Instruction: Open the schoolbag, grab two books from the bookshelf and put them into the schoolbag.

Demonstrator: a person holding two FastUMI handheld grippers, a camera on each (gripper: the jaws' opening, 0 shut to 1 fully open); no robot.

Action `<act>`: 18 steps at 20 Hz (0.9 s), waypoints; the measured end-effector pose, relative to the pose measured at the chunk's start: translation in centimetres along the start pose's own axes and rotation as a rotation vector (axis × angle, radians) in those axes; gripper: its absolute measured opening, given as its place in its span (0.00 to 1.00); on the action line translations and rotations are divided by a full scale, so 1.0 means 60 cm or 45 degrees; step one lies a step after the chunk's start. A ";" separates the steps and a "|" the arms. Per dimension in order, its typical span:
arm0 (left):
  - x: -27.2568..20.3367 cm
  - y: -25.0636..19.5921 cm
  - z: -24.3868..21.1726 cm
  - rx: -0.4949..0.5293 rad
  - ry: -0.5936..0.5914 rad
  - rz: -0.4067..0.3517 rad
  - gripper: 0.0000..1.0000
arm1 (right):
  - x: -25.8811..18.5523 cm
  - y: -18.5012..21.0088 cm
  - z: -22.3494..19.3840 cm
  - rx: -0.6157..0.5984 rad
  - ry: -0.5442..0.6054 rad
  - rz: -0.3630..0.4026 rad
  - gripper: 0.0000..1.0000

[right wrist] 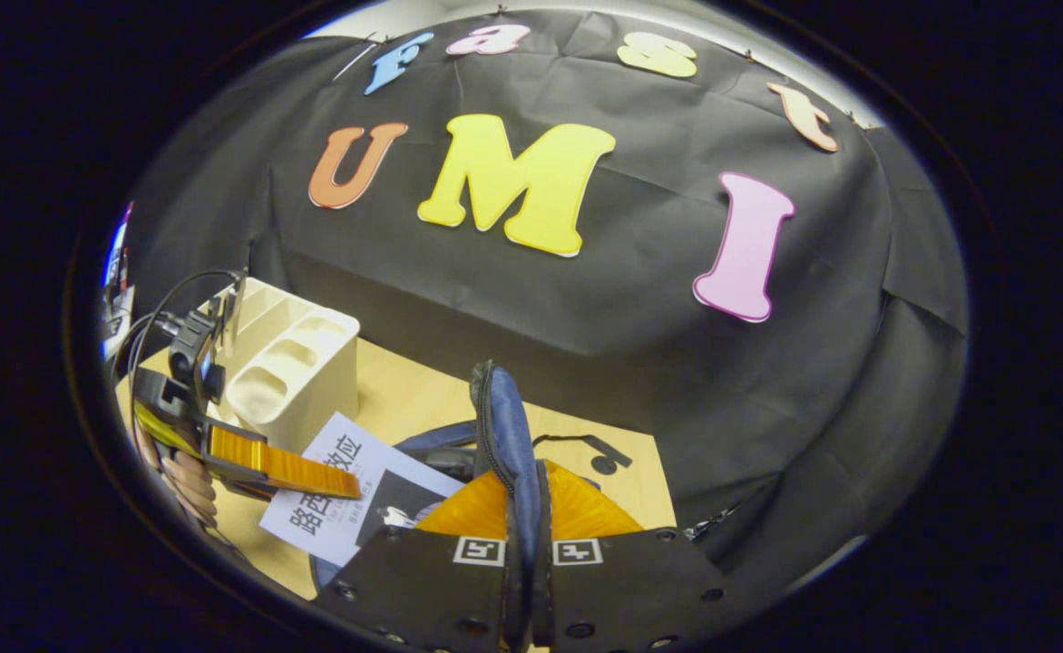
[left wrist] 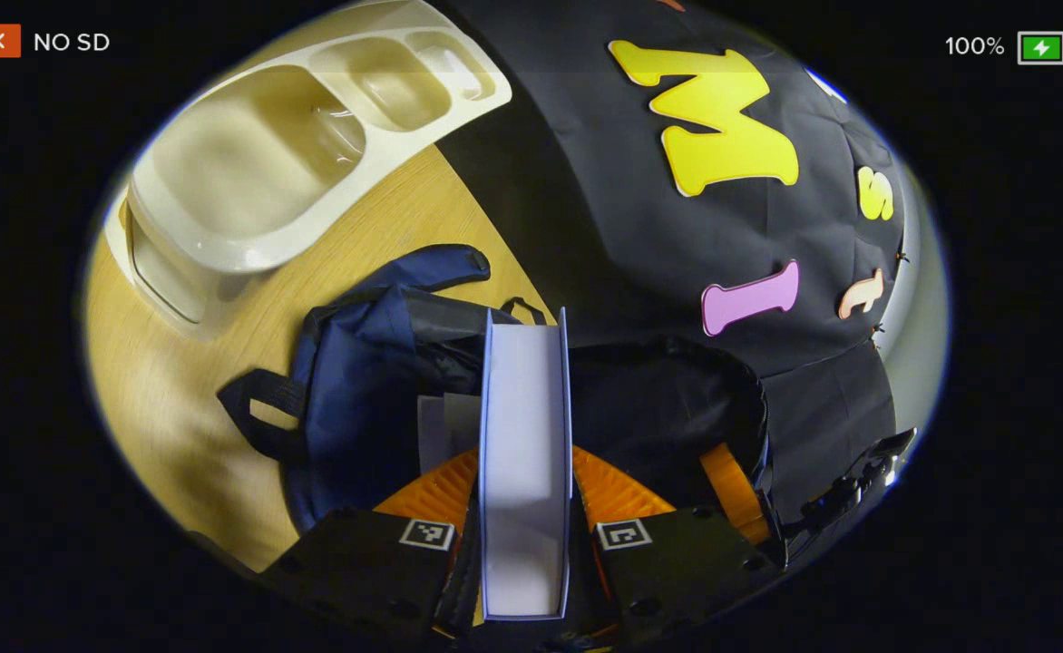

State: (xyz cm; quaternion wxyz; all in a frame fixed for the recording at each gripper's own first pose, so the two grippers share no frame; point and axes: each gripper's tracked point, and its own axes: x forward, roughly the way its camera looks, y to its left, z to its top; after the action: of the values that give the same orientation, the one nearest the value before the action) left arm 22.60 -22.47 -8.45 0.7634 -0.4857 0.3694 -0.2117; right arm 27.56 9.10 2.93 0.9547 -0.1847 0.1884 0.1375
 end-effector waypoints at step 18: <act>0.149 -0.025 -0.080 0.066 -0.077 -0.073 0.43 | -0.031 0.061 0.031 0.045 -0.116 0.099 0.00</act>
State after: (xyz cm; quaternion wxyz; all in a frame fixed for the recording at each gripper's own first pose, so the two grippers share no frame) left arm 24.68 -32.04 -11.52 0.7802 -0.4824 0.3264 -0.2282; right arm 25.26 12.76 4.22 0.9594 -0.1539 0.1541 0.1794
